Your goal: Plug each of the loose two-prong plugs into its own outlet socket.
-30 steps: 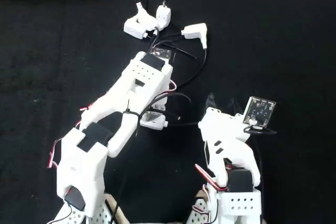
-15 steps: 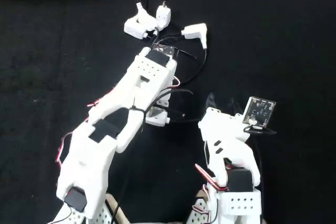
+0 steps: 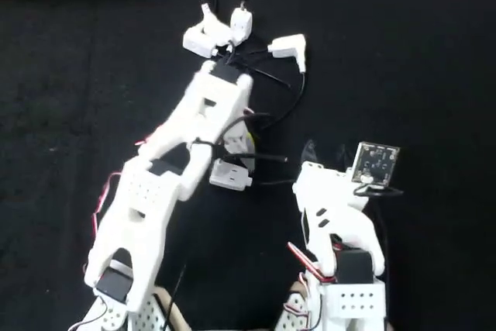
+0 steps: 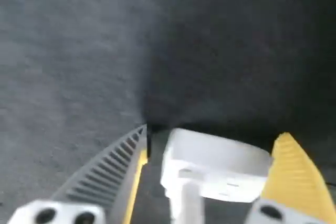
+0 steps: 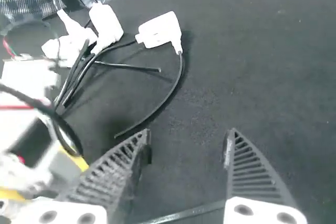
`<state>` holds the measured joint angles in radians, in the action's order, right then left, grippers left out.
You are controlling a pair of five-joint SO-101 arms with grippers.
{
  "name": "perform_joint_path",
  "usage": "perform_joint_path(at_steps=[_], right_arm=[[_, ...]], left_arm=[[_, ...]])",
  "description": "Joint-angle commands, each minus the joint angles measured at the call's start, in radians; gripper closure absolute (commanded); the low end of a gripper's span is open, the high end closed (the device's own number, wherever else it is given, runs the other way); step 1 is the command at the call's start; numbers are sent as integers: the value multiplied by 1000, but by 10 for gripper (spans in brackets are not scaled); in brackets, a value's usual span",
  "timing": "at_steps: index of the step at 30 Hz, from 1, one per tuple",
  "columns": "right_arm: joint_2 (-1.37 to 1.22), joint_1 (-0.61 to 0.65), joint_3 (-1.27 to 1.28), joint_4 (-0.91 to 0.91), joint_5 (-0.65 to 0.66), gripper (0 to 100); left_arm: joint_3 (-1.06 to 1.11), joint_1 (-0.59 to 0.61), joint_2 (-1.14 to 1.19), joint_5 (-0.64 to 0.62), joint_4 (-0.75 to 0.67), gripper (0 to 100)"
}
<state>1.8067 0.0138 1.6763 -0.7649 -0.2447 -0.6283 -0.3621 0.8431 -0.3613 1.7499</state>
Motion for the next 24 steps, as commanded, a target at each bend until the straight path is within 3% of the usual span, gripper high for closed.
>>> perform_joint_path(at_steps=[1, 8, 11, 13, 21, 24], right_arm=[[44, 14, 10, -5, 21, 769], [42, 14, 10, -11, 25, 769], [45, 21, -2, -46, 109, 769], [47, 92, -15, -78, 176, 769], [39, 565, -77, -61, 540, 769], [38, 649, -67, -63, 669, 769]], left_arm=[[-71, 99, -87, 8, 9, 640], [-150, 285, -166, 2, 9, 640], [-183, 367, -232, 0, 9, 640], [-177, 420, -273, -5, 9, 640], [21, 659, -373, -38, 9, 640], [113, 733, -377, -35, 8, 640]])
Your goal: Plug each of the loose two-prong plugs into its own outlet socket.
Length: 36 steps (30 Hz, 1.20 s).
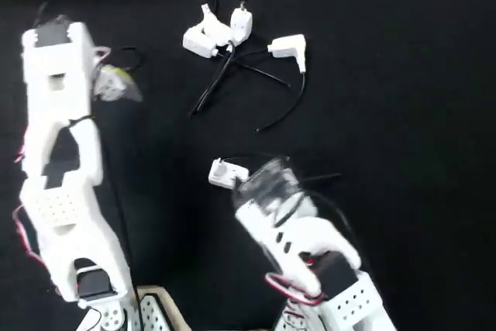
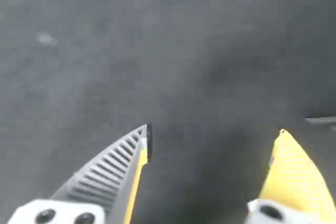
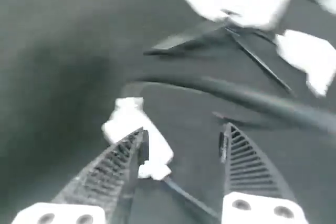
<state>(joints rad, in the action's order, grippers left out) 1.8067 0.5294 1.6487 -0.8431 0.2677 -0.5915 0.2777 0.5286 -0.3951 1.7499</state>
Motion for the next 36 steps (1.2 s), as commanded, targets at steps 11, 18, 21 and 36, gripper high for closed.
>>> perform_joint_path(at_steps=[11, 18, 21, 36], right_arm=[[33, 187, 41, -51, 387, 769], [-74, 173, 27, -3, 489, 768], [-151, 132, -59, 8, 471, 768], [-1129, 86, -885, -187, 187, 768]], left_arm=[[453, 196, -61, 0, -212, 640], [645, 145, -61, -12, -381, 640], [719, 136, -71, -71, -431, 640], [711, 127, -61, -86, -456, 640]])
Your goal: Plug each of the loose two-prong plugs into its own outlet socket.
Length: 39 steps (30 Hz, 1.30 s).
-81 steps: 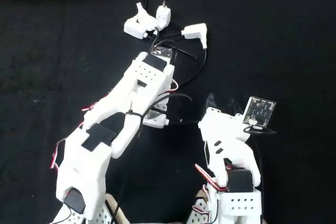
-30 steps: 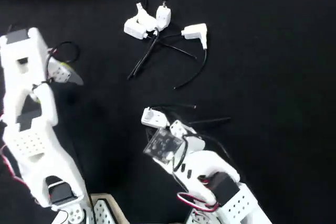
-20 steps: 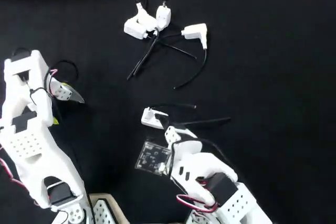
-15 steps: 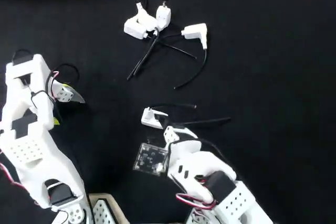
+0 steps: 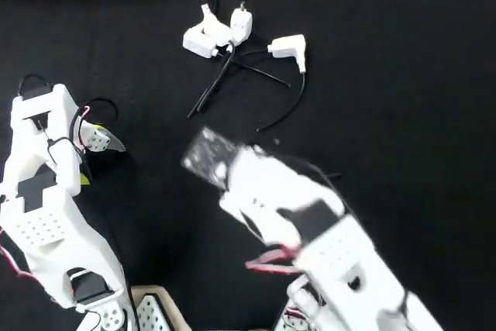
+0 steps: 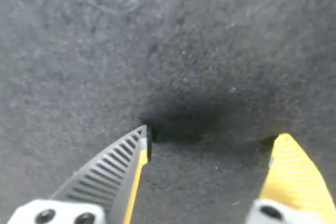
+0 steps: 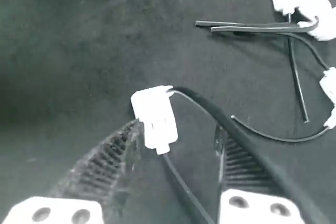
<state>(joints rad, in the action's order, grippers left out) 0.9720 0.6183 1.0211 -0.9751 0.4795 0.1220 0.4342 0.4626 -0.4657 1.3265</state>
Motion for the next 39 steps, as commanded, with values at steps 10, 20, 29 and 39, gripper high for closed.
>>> perform_joint_path(at_steps=[10, 20, 29, 39], right_arm=[[-616, -2, -443, -187, 158, 768], [-624, 41, -240, -78, 282, 768], [-625, 57, -73, 196, 315, 769], [-616, 15, -125, 173, 358, 770]], left_arm=[[2, -25, 5, -15, -31, 640], [2, -22, 5, -15, -31, 640], [2, -22, 5, -15, -31, 640], [-1, -28, 5, -15, -31, 640]])
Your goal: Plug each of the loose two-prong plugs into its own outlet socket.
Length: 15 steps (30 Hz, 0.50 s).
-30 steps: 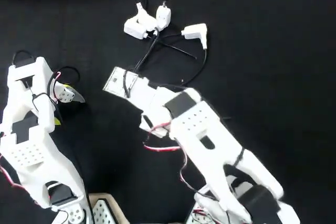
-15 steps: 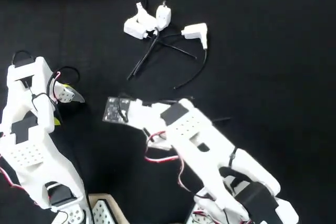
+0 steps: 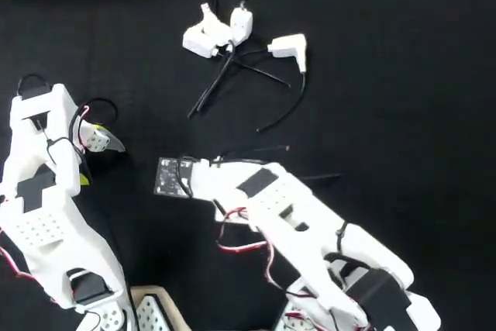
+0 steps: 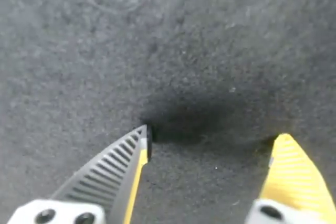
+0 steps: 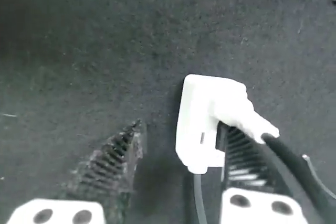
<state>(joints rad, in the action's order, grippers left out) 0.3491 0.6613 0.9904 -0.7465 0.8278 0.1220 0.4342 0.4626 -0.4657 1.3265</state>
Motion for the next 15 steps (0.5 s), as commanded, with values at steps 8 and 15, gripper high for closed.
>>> perform_joint_path(at_steps=[8, 15], right_arm=[[-2, -58, -226, -198, 130, 771], [-4, -74, -82, -25, 147, 772]], left_arm=[[2, -25, 5, -15, -31, 640], [2, -25, 5, -15, -31, 640]])
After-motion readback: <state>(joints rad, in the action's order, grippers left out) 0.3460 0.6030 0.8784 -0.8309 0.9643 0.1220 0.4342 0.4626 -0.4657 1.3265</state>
